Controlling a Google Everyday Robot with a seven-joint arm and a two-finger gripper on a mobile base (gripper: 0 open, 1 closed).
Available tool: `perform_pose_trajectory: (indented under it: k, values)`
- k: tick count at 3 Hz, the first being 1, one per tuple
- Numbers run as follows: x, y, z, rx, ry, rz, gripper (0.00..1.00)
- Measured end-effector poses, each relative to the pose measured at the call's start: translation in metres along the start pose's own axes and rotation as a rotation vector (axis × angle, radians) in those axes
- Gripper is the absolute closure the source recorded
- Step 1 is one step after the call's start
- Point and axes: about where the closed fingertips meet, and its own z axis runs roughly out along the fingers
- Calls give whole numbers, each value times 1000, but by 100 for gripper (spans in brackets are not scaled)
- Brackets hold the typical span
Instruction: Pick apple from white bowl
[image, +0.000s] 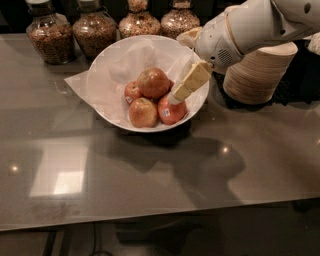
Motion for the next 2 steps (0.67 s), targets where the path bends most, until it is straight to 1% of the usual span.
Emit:
perform_pose_trajectory:
  k: [1,2]
  values:
    - [-4,4,15,-52,-16,-9,8]
    - [0,-2,66,-135,-10,-18,19]
